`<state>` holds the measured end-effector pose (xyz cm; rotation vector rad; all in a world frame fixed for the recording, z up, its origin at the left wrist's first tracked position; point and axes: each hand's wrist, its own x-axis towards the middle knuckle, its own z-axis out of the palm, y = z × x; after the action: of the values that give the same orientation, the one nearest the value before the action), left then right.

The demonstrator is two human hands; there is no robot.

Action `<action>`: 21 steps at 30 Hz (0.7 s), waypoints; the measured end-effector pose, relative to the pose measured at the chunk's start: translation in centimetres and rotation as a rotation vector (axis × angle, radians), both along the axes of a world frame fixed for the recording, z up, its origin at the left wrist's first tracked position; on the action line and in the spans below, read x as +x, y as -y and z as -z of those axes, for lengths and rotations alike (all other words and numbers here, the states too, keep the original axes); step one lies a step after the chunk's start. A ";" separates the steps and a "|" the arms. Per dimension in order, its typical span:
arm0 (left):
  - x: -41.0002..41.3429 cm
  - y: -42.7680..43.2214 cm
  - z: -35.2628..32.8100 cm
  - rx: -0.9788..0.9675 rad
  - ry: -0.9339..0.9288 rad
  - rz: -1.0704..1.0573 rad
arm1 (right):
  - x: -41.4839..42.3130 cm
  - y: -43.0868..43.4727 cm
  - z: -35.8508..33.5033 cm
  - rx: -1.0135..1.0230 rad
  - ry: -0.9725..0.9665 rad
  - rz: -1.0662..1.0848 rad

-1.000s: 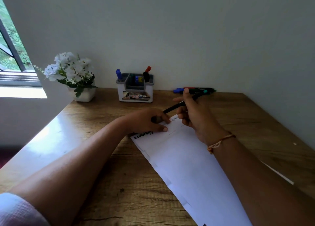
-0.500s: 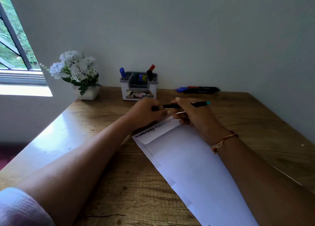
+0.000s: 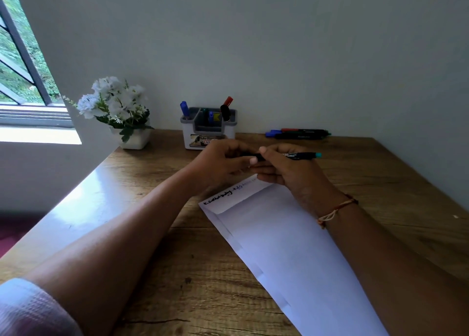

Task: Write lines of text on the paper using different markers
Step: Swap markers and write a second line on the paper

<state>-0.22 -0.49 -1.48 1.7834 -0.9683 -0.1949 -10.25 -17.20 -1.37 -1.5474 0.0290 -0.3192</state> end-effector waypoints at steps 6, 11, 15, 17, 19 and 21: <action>-0.2 -0.2 -0.4 -0.021 -0.108 0.046 | -0.3 -0.4 -0.4 0.063 -0.008 -0.075; 0.0 -0.6 -0.6 -0.032 -0.151 0.061 | -0.4 -0.7 -0.4 0.163 -0.027 -0.130; 0.4 -1.0 -1.2 0.041 -0.135 0.069 | -0.4 -0.9 -0.7 0.150 -0.055 -0.117; 0.6 -1.3 -1.5 0.091 -0.144 0.084 | -0.4 -1.0 -0.9 0.110 -0.085 -0.094; 1.0 -1.8 -1.6 0.139 -0.164 0.077 | -0.4 -1.1 -1.2 0.069 -0.086 -0.068; 1.4 -2.2 -1.8 0.201 -0.167 0.042 | -0.6 -1.1 -1.4 0.047 -0.061 -0.055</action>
<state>1.23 1.73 0.28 1.8959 -0.8912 -0.4749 -10.86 -16.11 -0.02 -1.5082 0.0412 -0.2269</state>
